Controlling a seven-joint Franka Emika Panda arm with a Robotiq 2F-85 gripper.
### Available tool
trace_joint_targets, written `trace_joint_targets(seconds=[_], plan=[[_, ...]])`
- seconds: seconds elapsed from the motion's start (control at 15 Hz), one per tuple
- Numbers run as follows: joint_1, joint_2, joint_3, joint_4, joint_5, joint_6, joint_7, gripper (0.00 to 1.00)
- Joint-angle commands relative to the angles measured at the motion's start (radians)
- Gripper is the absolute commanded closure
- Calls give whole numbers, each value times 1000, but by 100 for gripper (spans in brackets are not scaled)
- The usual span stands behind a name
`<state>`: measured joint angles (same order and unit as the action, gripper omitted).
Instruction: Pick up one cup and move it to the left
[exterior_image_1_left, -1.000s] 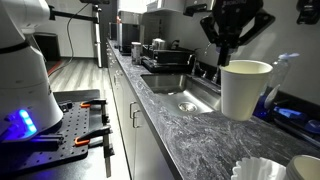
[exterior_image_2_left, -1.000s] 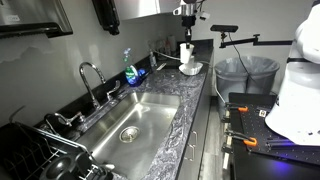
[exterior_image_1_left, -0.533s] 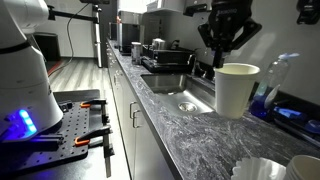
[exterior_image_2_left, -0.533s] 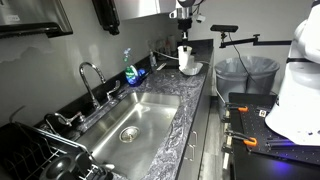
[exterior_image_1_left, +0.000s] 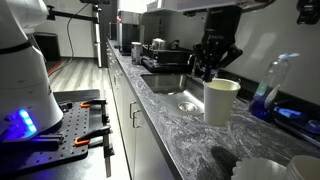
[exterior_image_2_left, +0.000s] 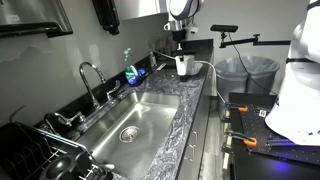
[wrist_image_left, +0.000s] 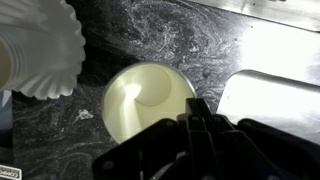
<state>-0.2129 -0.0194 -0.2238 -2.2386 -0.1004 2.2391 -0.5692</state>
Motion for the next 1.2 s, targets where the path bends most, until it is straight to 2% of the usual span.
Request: trace_joint_targets(seconds=[0.0, 0.4, 1.13], plan=[[2, 57, 5, 29, 44, 0, 4, 99], [-5, 128, 15, 54, 39, -14, 21, 99], [-8, 180, 28, 50, 21, 82, 24, 99]])
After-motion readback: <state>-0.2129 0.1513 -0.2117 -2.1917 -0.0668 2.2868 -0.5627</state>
